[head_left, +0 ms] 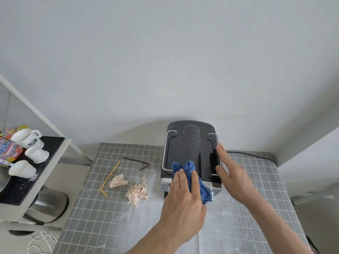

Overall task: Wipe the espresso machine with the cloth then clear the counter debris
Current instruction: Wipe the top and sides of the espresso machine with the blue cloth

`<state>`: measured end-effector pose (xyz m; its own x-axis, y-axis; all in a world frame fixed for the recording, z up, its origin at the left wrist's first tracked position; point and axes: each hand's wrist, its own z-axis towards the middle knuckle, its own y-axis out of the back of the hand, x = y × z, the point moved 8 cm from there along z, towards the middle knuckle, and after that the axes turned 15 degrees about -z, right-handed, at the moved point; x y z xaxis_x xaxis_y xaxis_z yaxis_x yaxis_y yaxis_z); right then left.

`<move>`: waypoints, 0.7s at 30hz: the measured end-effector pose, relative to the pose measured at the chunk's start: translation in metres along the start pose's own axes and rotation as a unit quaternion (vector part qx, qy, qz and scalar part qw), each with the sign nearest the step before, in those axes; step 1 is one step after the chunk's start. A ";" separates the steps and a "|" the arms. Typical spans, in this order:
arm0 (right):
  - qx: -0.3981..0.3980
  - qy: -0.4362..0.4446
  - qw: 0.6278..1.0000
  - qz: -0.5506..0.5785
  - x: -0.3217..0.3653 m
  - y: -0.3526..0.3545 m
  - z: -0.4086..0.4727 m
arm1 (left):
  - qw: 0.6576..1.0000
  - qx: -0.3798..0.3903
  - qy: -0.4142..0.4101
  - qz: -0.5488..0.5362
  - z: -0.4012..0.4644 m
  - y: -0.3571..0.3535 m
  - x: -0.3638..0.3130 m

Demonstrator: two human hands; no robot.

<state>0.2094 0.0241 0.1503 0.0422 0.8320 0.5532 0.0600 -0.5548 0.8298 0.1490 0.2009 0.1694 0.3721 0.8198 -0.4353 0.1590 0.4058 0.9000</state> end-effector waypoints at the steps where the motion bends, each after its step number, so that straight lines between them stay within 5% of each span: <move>1: 0.000 0.000 1.000 0.003 -0.001 0.000 0.001 | 1.000 -0.004 -0.002 -0.004 0.002 0.002 0.001; 14: 0.029 -0.002 0.999 0.029 -0.001 0.001 0.001 | 0.996 0.084 -0.027 -0.033 0.138 0.025 0.038; 21: 0.022 0.023 0.999 0.033 0.002 0.001 0.001 | 0.992 0.077 -0.074 -0.063 0.106 0.029 0.033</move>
<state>0.2107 0.0250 0.1524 0.0009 0.7920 0.6106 0.1023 -0.6074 0.7878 0.2623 0.1968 0.1838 0.4698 0.6933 -0.5465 0.3463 0.4247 0.8365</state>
